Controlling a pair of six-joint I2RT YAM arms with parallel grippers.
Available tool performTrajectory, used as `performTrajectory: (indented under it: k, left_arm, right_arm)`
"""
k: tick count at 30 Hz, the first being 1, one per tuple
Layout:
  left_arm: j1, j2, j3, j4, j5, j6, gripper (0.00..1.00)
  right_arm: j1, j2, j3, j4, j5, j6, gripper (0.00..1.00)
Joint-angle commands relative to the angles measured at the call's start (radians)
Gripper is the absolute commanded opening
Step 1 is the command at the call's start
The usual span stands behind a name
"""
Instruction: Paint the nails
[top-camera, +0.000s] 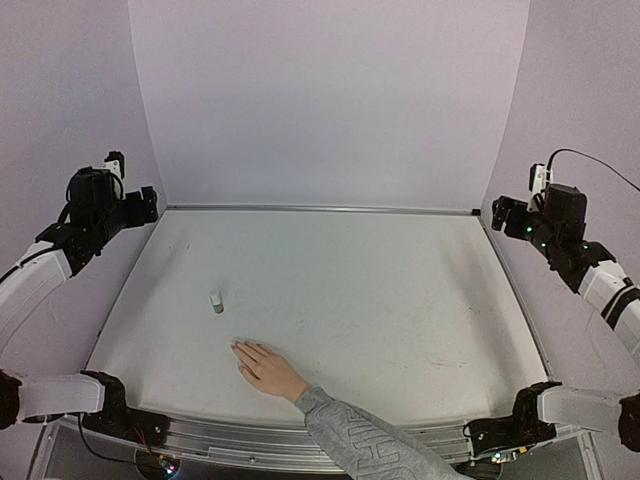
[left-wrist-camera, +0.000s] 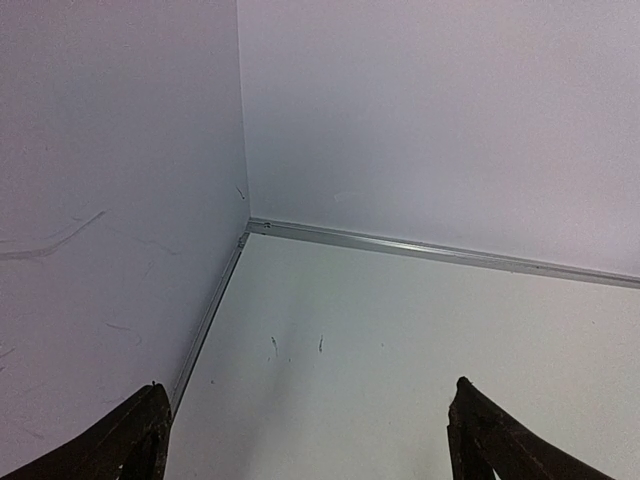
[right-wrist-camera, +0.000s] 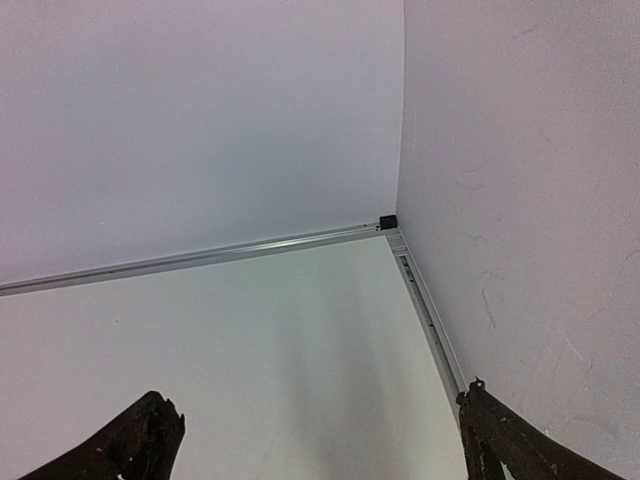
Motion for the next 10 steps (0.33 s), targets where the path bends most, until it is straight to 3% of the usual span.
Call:
performTrajectory:
  k: [1, 10]
  left_arm:
    - [0.006, -0.043, -0.010, 0.070, 0.026, 0.030, 0.98]
    - [0.006, -0.056, -0.015, 0.081, 0.068, 0.019, 0.98]
  right_arm:
    - [-0.029, -0.034, -0.002, 0.065, -0.054, 0.001, 0.98]
    - [-0.028, -0.079, -0.020, 0.103, -0.087, -0.002, 0.98]
